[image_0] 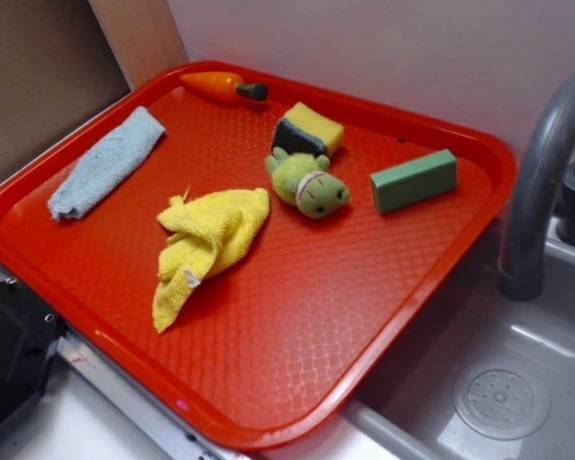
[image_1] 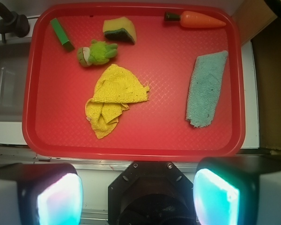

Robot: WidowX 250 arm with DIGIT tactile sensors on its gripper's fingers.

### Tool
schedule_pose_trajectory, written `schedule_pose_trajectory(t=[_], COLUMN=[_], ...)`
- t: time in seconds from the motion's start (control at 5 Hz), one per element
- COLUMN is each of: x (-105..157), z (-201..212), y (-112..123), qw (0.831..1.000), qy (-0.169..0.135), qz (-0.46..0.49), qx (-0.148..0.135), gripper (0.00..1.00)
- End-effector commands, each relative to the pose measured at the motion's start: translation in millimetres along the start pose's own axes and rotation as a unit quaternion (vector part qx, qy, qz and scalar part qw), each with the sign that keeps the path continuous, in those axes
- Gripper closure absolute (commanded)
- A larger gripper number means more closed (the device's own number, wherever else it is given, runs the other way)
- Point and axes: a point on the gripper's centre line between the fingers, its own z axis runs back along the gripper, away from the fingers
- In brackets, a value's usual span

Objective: Grab the green block.

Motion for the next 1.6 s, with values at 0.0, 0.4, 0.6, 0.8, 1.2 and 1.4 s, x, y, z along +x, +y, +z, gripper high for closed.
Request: schedule_pose_trajectory(t=[0.0, 0.4, 0.6, 0.8, 1.2, 1.4], x=[0, 11, 38, 63, 98, 114], z=[0, -5, -19, -36, -111, -133], y=[0, -13, -20, -39, -101, -116], qw=[1.0, 1.0, 0.997, 0.992, 0.978, 0.979], qy=[0.0, -0.027, -0.055, -0.096, -0.086, -0.064], qz=[0.0, -0.012, -0.035, -0.079, -0.187, -0.193], qx=[0.0, -0.001, -0.031, -0.038, -0.021, -0.006], gripper=[0.0, 0.0, 0.0, 0.0, 0.0, 0.0])
